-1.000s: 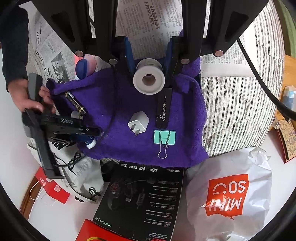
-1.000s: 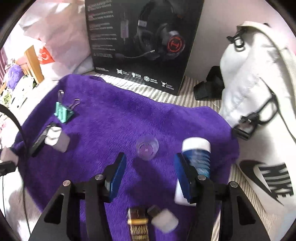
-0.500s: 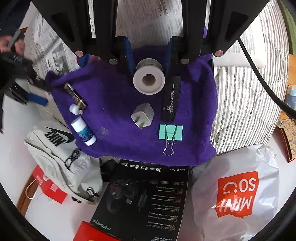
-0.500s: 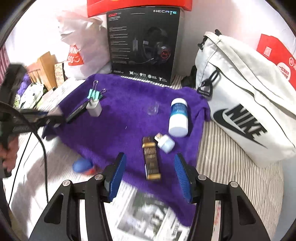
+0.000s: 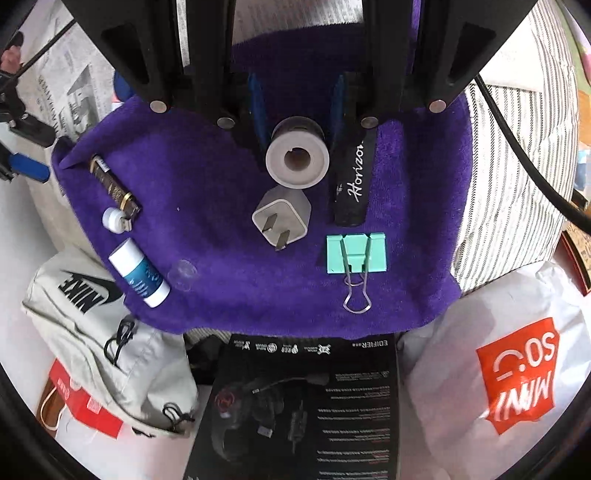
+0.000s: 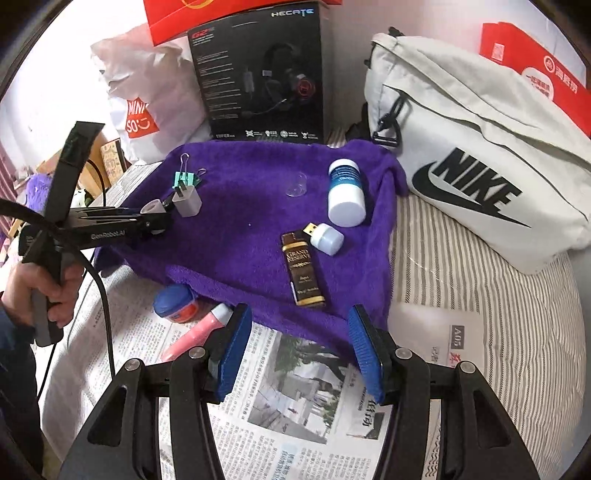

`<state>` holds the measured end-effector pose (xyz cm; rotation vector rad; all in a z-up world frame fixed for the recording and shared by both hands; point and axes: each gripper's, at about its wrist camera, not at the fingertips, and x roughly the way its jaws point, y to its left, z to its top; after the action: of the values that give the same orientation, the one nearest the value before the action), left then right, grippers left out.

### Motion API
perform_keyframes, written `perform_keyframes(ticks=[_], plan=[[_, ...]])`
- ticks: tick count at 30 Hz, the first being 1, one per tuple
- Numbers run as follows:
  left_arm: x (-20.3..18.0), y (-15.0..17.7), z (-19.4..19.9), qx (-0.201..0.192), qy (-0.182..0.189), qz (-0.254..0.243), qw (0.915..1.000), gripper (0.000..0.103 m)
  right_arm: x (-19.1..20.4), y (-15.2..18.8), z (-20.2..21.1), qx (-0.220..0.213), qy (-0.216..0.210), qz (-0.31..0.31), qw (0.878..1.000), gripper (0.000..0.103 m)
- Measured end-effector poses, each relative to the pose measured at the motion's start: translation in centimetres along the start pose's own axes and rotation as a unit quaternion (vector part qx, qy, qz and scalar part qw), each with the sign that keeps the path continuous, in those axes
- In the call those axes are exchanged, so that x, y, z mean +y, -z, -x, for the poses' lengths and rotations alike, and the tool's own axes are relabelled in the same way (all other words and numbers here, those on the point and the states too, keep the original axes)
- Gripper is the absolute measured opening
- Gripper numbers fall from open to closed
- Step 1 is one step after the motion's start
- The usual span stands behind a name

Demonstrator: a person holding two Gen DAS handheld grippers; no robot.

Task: Organize rigid objects
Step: 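Lower the white tape roll onto the towel beside the charger and open the left gripper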

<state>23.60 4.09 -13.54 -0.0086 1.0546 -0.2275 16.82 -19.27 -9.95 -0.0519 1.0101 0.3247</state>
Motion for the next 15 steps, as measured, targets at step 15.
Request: perform_keyframes(ticks=[15], plan=[[-1.4, 0.0, -0.5, 0.005, -0.037, -0.040, 0.9985, 0.032, 0.3, 0.9, -0.3, 0.012, -0.001, 0.007, 1.000, 0.054]])
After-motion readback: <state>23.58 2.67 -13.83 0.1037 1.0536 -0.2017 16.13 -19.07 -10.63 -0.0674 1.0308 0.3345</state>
